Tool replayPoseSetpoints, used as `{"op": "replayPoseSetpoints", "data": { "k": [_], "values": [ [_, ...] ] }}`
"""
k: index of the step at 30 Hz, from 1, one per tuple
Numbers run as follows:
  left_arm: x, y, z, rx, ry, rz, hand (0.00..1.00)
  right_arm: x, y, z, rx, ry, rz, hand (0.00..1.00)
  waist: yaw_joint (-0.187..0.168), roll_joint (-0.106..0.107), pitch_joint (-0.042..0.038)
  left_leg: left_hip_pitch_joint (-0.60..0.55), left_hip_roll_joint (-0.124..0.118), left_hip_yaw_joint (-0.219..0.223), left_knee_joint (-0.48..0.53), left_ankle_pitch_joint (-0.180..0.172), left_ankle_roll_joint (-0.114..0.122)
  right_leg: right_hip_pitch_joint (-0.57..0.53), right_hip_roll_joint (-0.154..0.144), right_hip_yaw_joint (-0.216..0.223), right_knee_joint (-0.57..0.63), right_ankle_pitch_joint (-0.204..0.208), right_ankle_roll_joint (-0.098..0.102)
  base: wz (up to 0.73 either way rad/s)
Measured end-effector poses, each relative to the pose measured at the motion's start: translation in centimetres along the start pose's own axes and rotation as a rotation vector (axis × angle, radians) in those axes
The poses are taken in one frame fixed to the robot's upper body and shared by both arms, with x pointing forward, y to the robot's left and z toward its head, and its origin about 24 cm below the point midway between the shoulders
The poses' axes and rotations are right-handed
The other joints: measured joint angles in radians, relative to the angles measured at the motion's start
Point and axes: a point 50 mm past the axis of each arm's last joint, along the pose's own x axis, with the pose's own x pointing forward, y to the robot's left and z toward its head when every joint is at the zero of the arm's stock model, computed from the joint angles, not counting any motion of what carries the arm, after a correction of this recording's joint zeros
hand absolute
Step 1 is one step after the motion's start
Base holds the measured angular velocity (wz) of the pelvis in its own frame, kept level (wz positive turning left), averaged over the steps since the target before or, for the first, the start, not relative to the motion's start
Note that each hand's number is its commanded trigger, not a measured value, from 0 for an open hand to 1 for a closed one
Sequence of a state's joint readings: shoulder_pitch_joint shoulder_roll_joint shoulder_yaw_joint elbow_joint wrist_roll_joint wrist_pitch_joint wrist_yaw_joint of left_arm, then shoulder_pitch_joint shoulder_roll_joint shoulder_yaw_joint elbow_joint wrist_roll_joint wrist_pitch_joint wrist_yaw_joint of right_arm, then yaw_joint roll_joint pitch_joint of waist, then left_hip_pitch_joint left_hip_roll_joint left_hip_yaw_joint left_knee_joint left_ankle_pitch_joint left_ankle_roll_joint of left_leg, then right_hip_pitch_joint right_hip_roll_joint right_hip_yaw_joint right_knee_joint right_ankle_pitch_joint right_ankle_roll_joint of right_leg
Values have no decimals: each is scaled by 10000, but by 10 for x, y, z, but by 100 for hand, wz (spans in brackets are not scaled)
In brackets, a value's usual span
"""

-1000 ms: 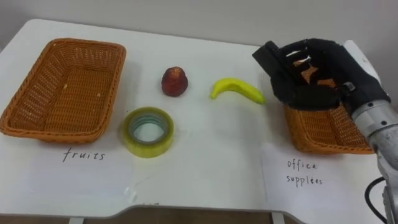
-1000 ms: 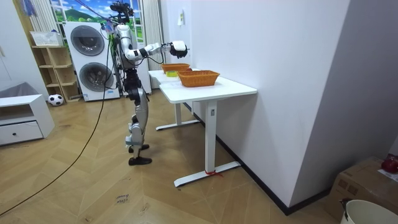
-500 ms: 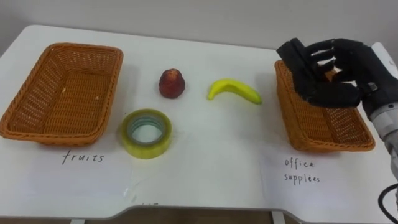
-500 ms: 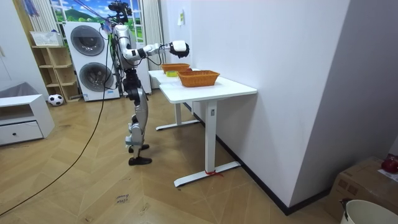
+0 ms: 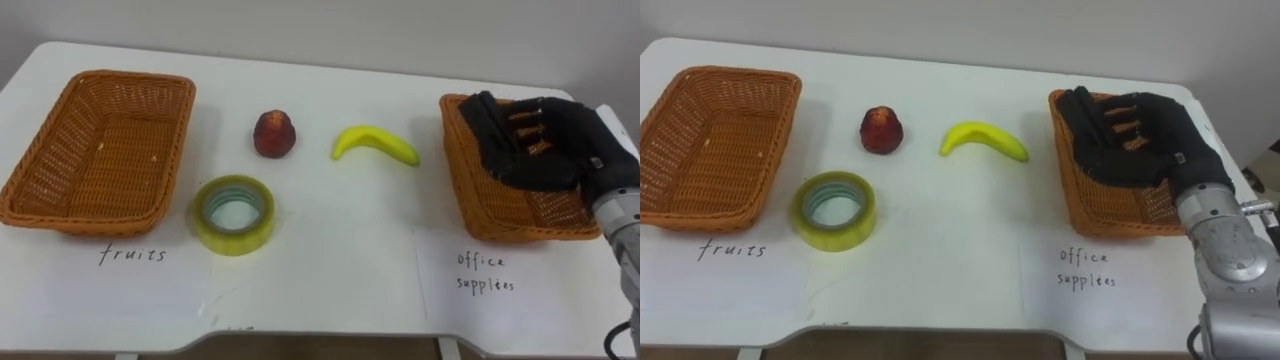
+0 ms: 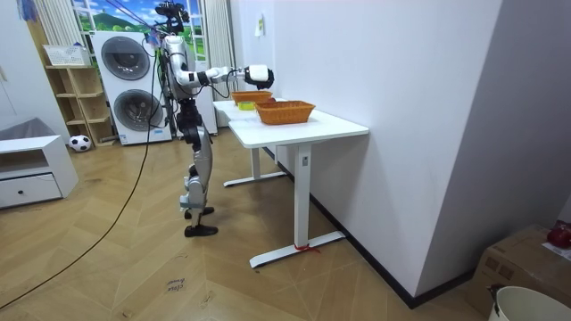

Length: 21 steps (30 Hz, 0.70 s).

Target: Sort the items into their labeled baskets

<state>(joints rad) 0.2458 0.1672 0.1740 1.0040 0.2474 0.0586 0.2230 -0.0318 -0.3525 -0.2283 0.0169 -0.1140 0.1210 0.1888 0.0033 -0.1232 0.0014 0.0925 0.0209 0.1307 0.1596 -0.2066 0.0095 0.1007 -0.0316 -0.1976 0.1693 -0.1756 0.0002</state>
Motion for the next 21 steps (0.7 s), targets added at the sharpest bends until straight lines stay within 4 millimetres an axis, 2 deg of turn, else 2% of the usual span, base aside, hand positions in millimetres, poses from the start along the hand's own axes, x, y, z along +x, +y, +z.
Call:
{"op": "replayPoseSetpoints", "data": {
  "k": [12,17,21],
  "values": [
    [0,0,1,-17,-39,92,0,0,-1,-9,57,380,-397,100,2,6,-6,7,2,3,0,0,0,0,0,0,0,0,0,0],
    [0,1,2,-15,-64,103,0,-1,0,-32,165,1349,-509,100,8,-43,-39,12,1,40,0,1,0,0,-2,28,11,0,0,0],
    [0,1,3,-18,-108,118,0,-1,1,-37,187,1549,-489,100,-15,-43,-39,11,2,44,-1,1,1,0,-1,27,11,0,0,0]
  ]
}}
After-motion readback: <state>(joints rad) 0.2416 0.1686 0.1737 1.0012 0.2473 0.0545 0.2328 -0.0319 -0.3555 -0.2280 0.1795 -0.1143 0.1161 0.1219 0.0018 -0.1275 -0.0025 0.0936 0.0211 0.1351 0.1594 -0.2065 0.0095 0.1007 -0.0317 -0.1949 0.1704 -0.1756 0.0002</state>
